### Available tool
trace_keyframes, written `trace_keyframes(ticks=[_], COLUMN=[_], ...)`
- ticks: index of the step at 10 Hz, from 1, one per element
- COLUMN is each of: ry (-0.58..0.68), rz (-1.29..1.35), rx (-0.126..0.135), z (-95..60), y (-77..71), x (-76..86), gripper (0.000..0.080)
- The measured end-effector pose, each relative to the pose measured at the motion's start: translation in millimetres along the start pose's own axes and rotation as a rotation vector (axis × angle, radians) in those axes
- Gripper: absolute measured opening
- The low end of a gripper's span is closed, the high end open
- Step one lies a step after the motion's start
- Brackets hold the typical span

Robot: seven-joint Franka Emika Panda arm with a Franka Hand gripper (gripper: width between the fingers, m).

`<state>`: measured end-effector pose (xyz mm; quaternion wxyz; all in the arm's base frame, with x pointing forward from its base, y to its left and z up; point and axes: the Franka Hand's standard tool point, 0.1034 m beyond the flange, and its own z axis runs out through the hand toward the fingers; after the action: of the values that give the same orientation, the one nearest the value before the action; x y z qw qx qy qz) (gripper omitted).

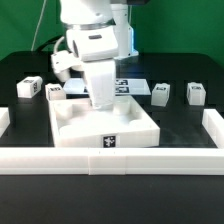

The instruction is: Assemble one leg

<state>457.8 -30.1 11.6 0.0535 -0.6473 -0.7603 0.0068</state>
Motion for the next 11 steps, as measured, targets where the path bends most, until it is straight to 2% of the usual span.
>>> trace_keyframes(ticks=[2,3,6,10,11], ry=[0.01,0.015,0.026,0.032,0.032], rz=[0.057,0.113,0.258,0.276,0.255], rx=[-0.014,-0.03,-0.052,-0.065,-0.062], z=[0.9,1.5,2.9,1.5,3.0], y=[7.0,12.8,30.9,45.1,44.4], x=[20.2,35.2,78.1,104.9,104.2], gripper=[0.0065,0.0065,0.0064,0.0064,0.0064])
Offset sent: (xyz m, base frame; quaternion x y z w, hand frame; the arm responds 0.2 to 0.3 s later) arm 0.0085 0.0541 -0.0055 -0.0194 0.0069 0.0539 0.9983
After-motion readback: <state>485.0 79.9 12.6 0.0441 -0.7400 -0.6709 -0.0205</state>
